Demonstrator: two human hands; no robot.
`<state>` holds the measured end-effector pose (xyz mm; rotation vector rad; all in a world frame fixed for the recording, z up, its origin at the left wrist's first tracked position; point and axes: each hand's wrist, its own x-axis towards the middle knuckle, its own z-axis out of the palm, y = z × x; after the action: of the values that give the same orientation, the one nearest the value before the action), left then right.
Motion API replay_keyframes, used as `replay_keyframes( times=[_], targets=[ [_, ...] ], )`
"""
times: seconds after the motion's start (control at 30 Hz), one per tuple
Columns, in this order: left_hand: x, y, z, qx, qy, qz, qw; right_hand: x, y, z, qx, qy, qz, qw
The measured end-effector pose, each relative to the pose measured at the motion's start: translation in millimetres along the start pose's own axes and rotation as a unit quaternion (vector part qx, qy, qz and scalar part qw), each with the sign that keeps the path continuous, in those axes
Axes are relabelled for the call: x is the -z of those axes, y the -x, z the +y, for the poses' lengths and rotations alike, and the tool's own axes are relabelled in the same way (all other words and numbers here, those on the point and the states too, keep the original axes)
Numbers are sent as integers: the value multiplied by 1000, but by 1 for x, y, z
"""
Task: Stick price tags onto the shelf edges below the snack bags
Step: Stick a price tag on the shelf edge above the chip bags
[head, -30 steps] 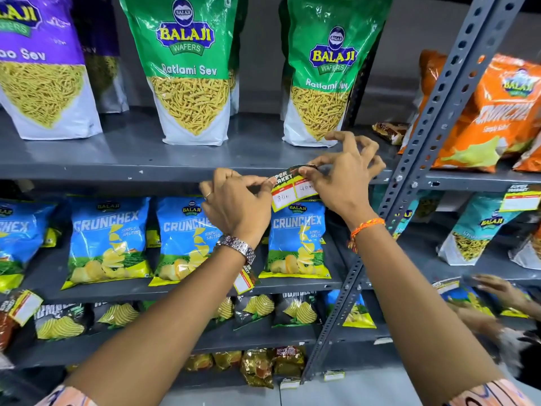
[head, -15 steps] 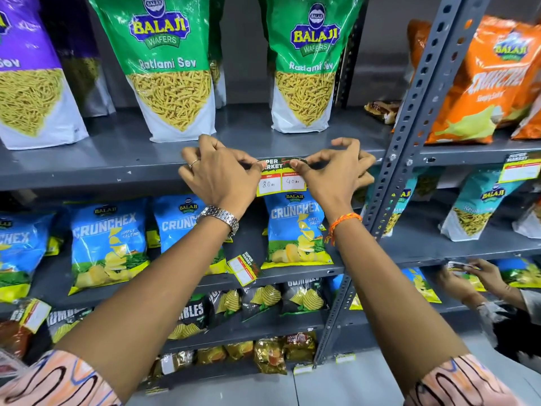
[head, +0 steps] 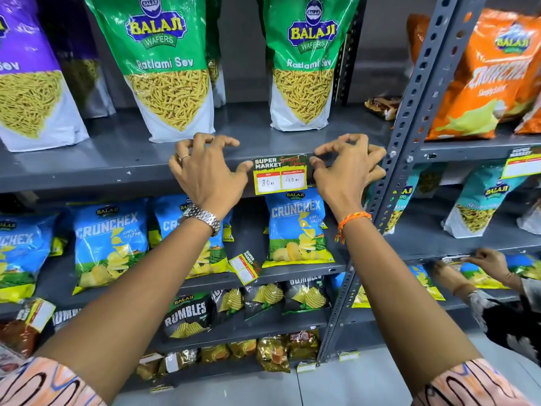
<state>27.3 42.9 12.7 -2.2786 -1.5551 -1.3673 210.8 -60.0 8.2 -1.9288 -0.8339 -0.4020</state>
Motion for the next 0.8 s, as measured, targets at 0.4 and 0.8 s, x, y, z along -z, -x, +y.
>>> replay_keyframes(
  times=[0.4, 0.8],
  targets=[
    [3, 1, -66, -200, -43, -17, 979, -12, -3, -24, 178, 56, -59, 981],
    [-19, 81, -118, -181, 129, 41, 974, -52, 136, 62, -82, -96, -35, 991]
  ],
)
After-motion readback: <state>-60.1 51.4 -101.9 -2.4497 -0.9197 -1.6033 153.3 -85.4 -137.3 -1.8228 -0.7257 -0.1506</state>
